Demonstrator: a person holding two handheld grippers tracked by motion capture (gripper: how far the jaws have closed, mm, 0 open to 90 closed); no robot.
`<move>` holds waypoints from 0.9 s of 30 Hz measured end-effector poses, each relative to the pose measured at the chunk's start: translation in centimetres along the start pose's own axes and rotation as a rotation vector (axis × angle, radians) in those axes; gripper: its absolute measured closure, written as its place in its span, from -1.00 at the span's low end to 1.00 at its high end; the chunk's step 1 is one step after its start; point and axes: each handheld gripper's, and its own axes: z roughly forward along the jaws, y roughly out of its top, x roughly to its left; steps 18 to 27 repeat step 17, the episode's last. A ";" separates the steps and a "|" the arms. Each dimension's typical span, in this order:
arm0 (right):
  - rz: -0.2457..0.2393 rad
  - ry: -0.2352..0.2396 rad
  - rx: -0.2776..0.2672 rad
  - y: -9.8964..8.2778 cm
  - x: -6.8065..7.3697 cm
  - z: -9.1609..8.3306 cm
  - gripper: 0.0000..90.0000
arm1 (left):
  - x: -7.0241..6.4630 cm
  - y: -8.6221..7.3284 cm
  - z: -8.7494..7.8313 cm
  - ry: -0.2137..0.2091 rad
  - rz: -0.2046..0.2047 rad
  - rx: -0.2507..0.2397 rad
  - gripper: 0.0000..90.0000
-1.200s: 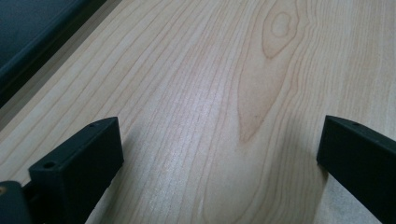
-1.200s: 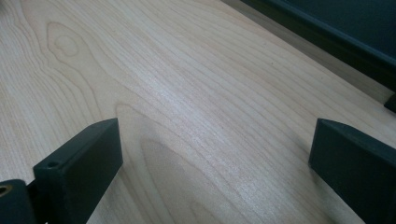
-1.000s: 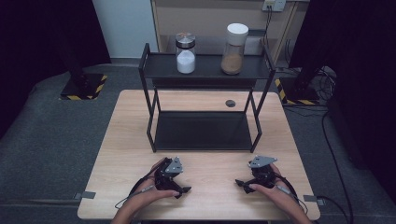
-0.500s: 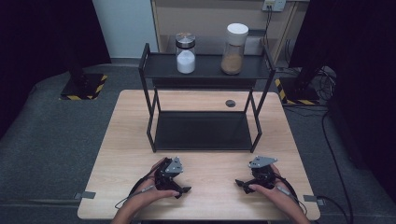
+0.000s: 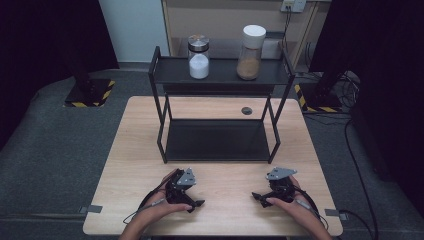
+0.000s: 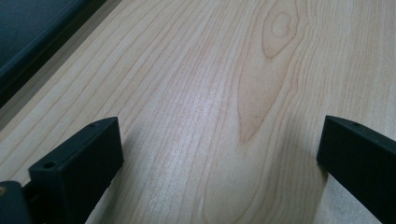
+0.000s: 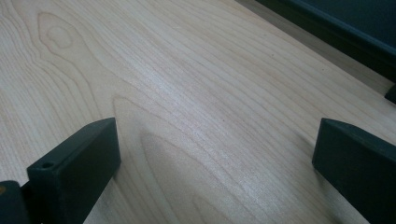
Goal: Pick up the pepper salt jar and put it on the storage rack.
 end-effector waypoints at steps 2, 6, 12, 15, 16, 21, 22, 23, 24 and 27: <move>0.000 0.000 0.000 0.0 0.0 0.0 -0.96 | 0.0 0.0 0.0 0.000 0.000 0.000 -1.00; 0.001 -0.001 0.000 0.0 0.0 0.0 -0.96 | 0.0 0.0 0.0 0.000 0.001 0.001 -1.00; 0.002 -0.004 0.000 0.0 0.1 0.0 -0.97 | 0.0 0.0 0.0 0.001 0.000 0.000 -1.00; 0.005 -0.007 0.000 0.0 0.2 0.0 -0.97 | -0.1 0.0 0.0 0.004 -0.003 0.000 -1.00; 0.005 -0.009 0.000 0.0 0.2 0.0 -0.97 | -0.1 0.0 0.0 0.005 -0.004 0.000 -1.00; 0.006 -0.010 0.000 0.0 0.3 0.0 -0.97 | -0.1 0.0 0.0 0.005 -0.005 -0.001 -1.00; 0.006 -0.010 0.000 0.0 0.3 0.0 -0.97 | -0.1 0.0 0.0 0.005 -0.005 -0.001 -1.00; 0.006 -0.010 0.000 0.0 0.3 0.0 -0.97 | -0.1 0.0 0.0 0.005 -0.005 -0.001 -1.00; 0.006 -0.010 0.000 0.0 0.3 0.0 -0.97 | -0.1 0.0 0.0 0.005 -0.005 -0.001 -1.00; 0.006 -0.010 0.000 0.0 0.3 0.0 -0.97 | -0.1 0.0 0.0 0.005 -0.005 -0.001 -1.00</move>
